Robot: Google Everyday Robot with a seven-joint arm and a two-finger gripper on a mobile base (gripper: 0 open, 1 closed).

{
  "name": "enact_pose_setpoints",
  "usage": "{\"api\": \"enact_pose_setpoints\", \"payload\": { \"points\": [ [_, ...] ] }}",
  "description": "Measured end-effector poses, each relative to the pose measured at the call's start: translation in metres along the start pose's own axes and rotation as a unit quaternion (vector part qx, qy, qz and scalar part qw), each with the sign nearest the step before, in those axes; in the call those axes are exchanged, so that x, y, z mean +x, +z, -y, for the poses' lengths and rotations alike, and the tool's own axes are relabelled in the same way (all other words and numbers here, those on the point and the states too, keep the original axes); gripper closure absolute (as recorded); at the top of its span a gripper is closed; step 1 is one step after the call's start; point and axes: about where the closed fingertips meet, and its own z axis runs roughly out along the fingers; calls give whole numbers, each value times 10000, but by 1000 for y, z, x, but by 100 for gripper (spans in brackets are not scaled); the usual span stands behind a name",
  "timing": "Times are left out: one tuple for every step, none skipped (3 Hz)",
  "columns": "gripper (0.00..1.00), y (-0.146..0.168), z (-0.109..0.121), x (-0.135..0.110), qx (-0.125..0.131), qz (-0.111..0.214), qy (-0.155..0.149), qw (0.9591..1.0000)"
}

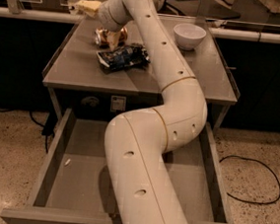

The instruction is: Place orange can into top drawer

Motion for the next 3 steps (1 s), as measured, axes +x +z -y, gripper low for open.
{"api": "enact_pose_setpoints", "payload": {
  "points": [
    [0, 0, -30, 49, -933, -1119, -231, 9891],
    [0, -8, -42, 65, -1228, -1439, -362, 9813],
    [14, -5, -41, 62, -1181, -1368, -334, 9830]
  ]
}}
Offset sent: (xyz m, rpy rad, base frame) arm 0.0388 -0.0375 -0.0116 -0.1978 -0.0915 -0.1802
